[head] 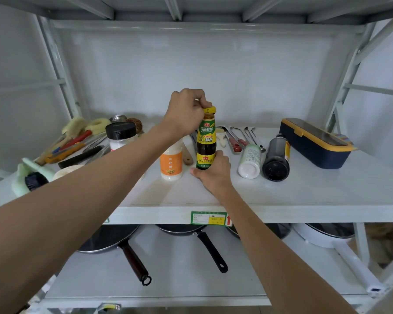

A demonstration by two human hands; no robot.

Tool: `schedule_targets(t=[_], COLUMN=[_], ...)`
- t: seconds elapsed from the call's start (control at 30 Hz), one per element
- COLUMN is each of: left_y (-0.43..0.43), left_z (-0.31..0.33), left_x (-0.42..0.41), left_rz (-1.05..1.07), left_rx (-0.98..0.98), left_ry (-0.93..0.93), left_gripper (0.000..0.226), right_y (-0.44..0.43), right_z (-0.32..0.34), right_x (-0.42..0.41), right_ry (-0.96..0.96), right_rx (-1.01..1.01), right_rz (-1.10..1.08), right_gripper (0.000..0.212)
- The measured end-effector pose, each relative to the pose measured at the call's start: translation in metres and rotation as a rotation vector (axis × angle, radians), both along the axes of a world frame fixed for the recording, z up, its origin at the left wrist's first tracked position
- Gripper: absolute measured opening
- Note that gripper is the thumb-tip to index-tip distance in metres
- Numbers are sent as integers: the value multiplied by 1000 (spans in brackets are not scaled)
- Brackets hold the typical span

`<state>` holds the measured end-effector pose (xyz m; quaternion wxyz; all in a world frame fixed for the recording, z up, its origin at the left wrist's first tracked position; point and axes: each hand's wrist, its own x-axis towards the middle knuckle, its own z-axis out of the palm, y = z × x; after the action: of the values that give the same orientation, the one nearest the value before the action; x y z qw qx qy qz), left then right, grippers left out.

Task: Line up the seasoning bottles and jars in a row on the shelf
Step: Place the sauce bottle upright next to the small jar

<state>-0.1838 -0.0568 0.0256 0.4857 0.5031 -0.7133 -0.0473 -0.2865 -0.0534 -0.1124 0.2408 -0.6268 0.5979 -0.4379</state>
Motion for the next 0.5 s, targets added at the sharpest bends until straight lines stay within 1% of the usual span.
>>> schedule_targets(t=[0.1, 0.17, 0.23, 0.27, 0.3, 0.33, 0.37, 0.4, 0.43, 0.5], left_y=[3, 4, 3, 4, 4, 5, 5, 5, 6, 8], left_z=[3, 5, 7, 8, 9, 10, 12, 15, 19, 28], left_x=[1, 2, 1, 1, 1, 0, 0, 0, 0, -2], left_rz=[9, 15, 12, 13, 17, 21, 23, 19, 11, 1], left_rx=[22, 38, 55, 64, 70, 73, 74, 76, 84, 115], left_ry=[-37, -69, -75, -72, -72, -83, -106, -136, -170, -250], left_gripper=[35, 35, 35, 35, 34, 33, 32, 30, 30, 32], right_y=[4, 10, 13, 14, 15, 16, 16, 15, 12, 2], right_z=[5, 14, 27, 35, 44, 54, 63, 73, 81, 95], right_x=[-6, -12, -21, -27, -34, -42, -52, -61, -71, -90], right_ry=[-49, -7, 34, 29, 18, 18, 33, 54, 70, 82], right_rx=[74, 116, 135, 140, 137, 113, 76, 38, 0, -39], right_rz=[52, 99, 144, 158, 164, 164, 146, 107, 60, -38], right_gripper=[83, 95, 97, 91, 79, 60, 36, 18, 12, 24])
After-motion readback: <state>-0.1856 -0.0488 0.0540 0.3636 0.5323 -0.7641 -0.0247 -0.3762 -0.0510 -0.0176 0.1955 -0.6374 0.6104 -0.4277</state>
